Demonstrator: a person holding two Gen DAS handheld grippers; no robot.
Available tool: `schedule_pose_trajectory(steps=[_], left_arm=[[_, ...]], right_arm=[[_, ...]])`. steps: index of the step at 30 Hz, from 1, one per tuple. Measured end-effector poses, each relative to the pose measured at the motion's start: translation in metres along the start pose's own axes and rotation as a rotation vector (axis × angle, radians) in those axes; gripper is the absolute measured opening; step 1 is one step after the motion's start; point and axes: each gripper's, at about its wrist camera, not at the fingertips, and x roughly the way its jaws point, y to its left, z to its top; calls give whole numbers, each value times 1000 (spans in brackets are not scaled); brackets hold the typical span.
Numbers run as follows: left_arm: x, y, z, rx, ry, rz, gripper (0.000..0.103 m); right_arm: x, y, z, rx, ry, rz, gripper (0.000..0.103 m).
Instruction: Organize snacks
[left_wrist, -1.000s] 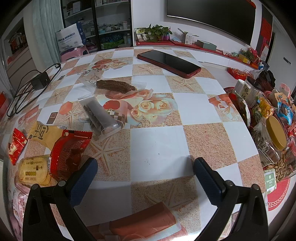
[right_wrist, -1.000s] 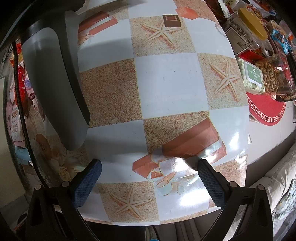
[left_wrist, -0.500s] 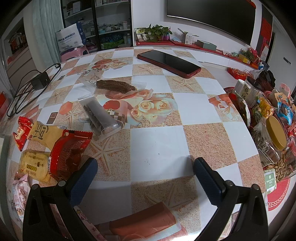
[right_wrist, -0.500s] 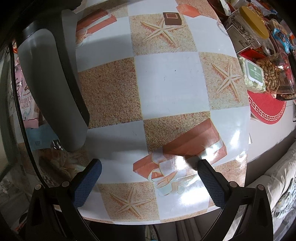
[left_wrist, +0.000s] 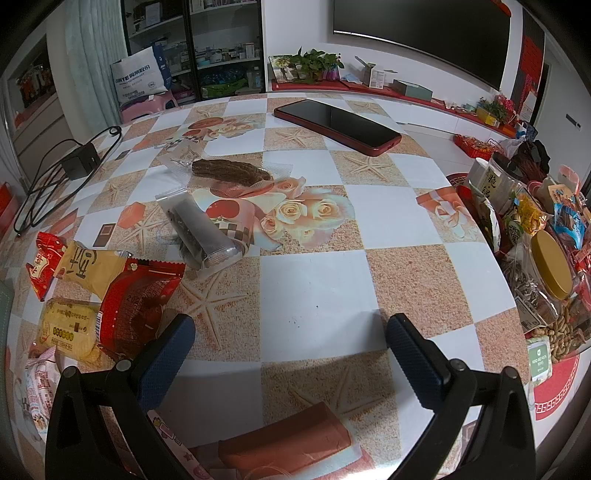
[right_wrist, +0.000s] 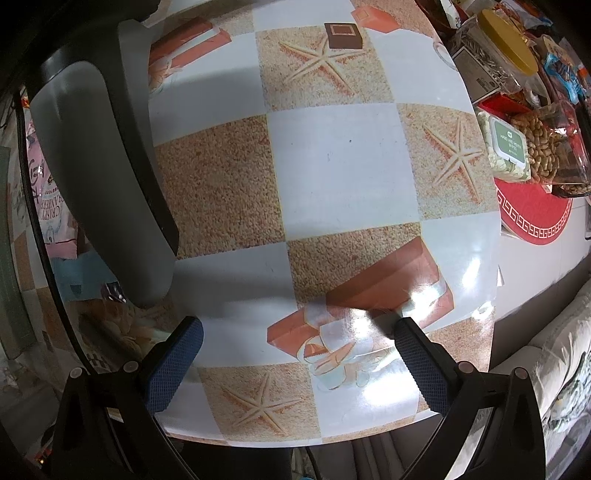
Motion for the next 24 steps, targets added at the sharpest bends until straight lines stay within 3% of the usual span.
schedule_pose_trajectory(steps=[6,16,24], left_arm=[[0,0,0,0,0,0,103],[0,0,0,0,0,0,103],[0,0,0,0,0,0,103]], right_arm=[[-1,1,-3,1,-38,39,103],[-7,0,-33,18,-184,36,103],[-11,8,-41,10,-246,34,103]])
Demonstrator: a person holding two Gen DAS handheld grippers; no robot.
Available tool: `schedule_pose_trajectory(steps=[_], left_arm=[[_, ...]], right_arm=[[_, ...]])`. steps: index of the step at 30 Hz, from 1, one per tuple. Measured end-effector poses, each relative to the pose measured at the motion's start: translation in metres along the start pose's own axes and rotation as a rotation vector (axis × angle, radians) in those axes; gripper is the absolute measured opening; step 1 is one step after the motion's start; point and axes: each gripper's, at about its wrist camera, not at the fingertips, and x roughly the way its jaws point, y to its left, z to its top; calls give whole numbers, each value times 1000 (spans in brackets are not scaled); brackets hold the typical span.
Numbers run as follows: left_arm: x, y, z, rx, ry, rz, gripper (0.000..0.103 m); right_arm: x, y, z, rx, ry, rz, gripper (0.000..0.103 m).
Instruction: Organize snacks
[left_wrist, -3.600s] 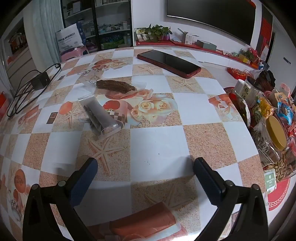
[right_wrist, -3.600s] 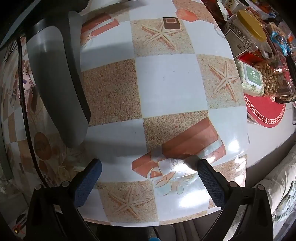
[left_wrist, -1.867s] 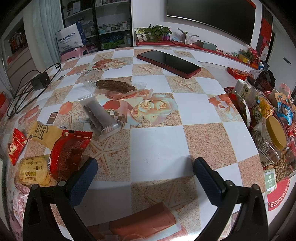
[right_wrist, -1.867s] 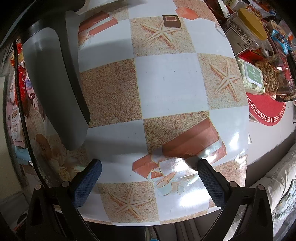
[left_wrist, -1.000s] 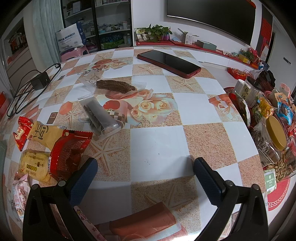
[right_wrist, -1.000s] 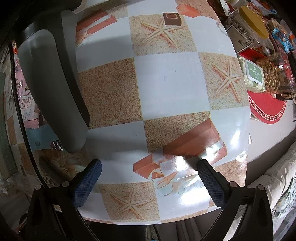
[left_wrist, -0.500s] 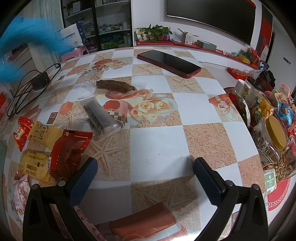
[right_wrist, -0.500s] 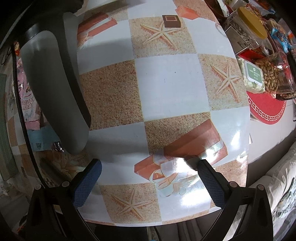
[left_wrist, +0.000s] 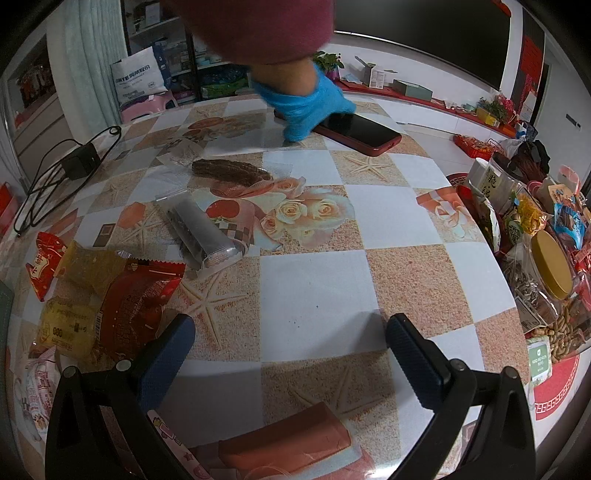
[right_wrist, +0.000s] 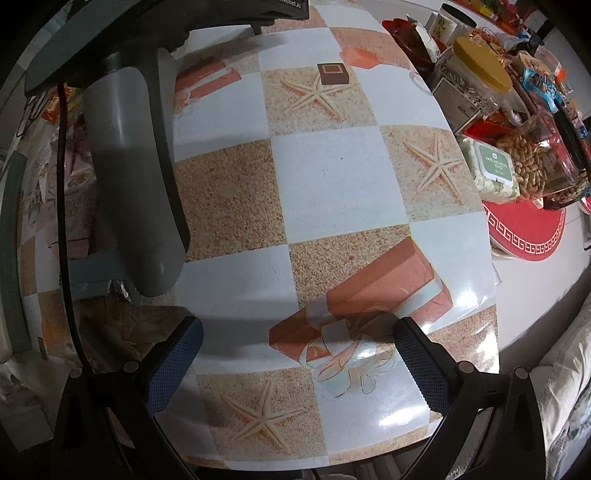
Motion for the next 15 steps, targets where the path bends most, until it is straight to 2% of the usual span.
schedule_pose_trajectory(steps=[15], left_arm=[[0,0,0,0,0,0,103]], right_arm=[[1,-2,4,-29,-12,6,103]])
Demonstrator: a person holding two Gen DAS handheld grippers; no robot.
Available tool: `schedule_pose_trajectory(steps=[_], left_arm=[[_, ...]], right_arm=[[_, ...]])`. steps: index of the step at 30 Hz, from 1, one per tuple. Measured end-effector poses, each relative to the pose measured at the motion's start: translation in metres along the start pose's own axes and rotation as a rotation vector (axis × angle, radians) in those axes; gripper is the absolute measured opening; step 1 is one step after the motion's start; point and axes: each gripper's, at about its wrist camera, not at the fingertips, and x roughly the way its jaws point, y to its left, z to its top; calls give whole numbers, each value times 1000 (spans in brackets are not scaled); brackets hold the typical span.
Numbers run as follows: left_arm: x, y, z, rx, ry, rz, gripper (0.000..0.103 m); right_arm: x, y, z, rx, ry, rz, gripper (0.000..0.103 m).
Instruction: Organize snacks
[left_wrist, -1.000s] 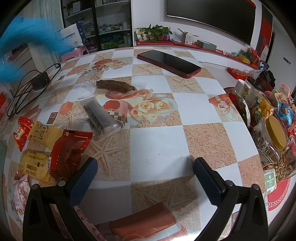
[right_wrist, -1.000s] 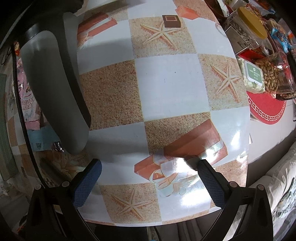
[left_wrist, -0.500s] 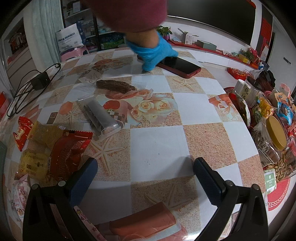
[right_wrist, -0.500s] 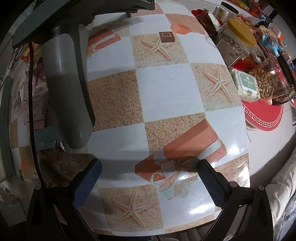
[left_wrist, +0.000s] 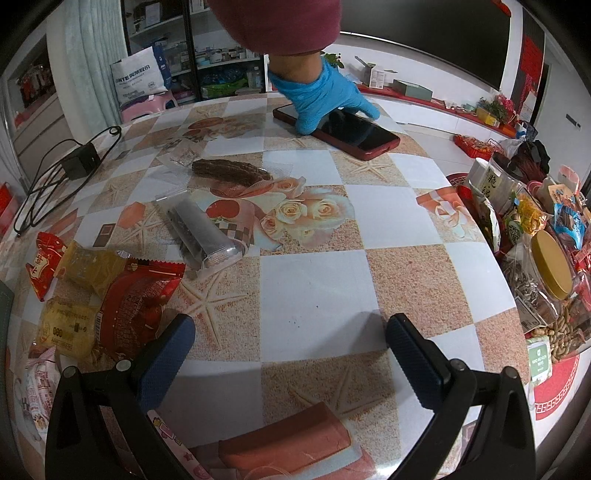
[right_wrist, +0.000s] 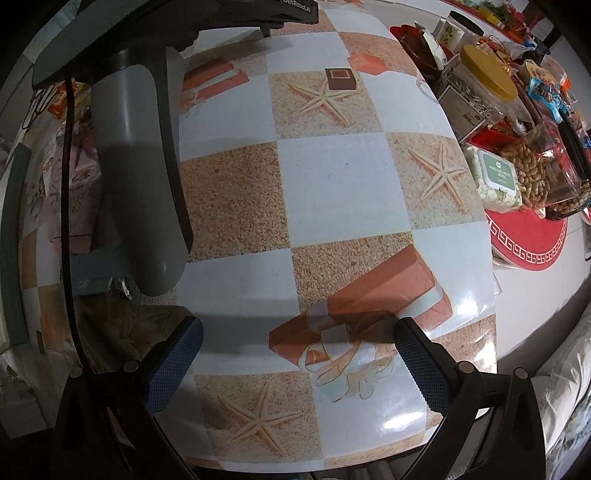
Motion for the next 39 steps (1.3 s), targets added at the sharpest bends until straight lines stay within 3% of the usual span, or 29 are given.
schedule_pose_trajectory(steps=[18,25,28,39], left_arm=[[0,0,0,0,0,0,103],[0,0,0,0,0,0,103],[0,0,0,0,0,0,103],[0,0,0,0,0,0,103]], right_arm=[[2,2,10,-10,24,-13,103],[7,-2,24,-13,135,13,103],[2,-12,28,-8,134,49,103],[7,-21,24,-50,182,29,103]])
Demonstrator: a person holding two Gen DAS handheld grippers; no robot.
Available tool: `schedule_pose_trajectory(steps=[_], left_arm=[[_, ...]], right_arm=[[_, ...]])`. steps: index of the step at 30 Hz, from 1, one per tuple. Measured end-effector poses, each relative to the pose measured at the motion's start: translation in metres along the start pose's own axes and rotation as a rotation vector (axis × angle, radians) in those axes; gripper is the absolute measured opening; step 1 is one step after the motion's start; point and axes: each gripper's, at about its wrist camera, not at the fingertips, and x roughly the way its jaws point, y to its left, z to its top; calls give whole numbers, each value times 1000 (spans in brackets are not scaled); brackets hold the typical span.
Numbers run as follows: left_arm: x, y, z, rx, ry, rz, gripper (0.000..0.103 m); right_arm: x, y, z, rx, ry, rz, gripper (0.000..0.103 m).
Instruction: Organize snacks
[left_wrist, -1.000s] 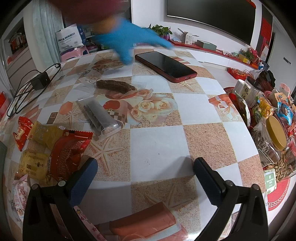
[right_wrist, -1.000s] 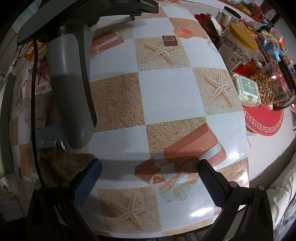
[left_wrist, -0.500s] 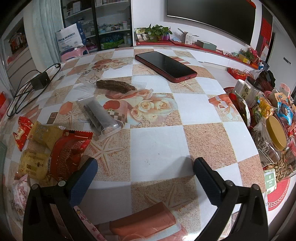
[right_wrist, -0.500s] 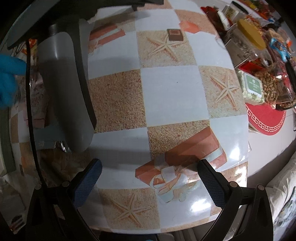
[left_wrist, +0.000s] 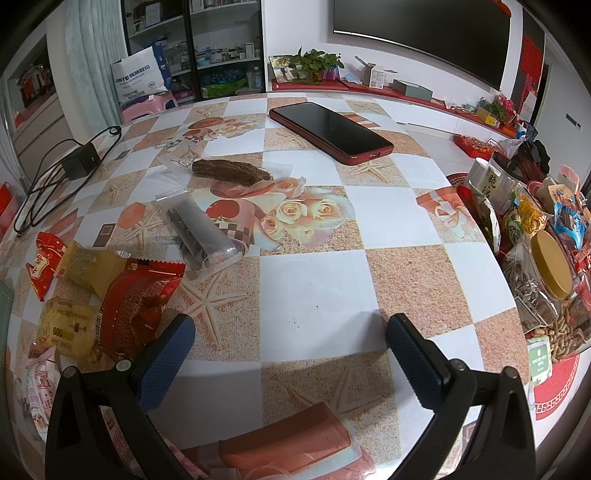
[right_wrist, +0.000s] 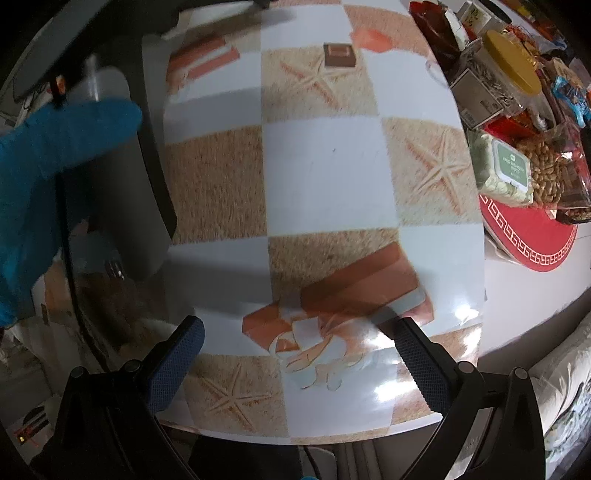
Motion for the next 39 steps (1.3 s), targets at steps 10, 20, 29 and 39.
schedule_pose_trajectory(steps=[10,20,29,39], left_arm=[[0,0,0,0,0,0,103],[0,0,0,0,0,0,103],[0,0,0,0,0,0,103],[0,0,0,0,0,0,103]], right_arm=[[5,10,-4,-18,-3,-25,103],[1,23,-5,-21,-21,-32,103],[3,17,-9,-26,-52,-36,103],[2,17,-14,-51,-72,-34,103]])
